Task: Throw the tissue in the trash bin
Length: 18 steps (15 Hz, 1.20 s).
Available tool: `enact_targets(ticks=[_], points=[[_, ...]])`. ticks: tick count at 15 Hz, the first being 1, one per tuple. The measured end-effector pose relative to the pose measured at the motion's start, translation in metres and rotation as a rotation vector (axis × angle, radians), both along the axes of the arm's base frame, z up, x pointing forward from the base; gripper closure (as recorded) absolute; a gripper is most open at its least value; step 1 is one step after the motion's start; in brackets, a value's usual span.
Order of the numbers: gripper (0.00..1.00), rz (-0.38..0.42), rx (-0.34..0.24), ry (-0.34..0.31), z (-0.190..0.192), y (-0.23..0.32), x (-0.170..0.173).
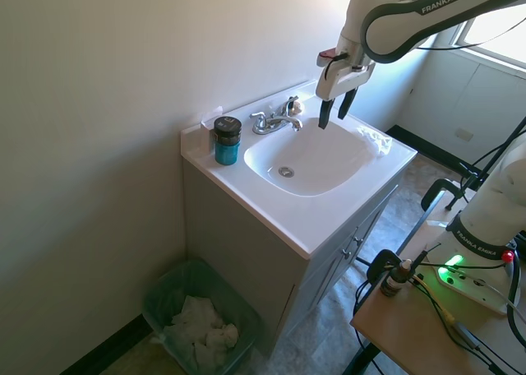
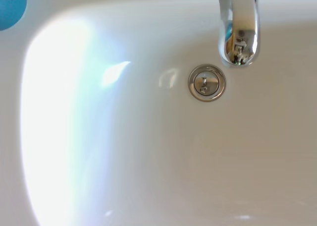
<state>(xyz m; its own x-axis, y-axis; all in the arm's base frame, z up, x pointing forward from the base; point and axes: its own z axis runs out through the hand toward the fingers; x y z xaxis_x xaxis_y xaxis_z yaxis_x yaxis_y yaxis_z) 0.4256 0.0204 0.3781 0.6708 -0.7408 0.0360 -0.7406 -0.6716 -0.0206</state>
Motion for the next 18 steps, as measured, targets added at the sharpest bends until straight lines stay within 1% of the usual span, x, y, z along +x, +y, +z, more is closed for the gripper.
enact_targets(ticks=[2,4,8,12,15,18], points=[[0.00,0.004,0.001,0.000,0.000,-0.002,0.000],[0.00,-0.017,0.004,-0.004,0.000,-0.012,0.001],[0.00,-0.131,0.007,-0.031,0.002,-0.066,-0.003],[0.00,-0.231,-0.024,-0.052,-0.008,-0.119,-0.023],[0.00,-0.309,-0.051,-0.083,-0.013,-0.158,-0.034],[0.00,-0.377,-0.055,-0.087,-0.028,-0.191,-0.042]])
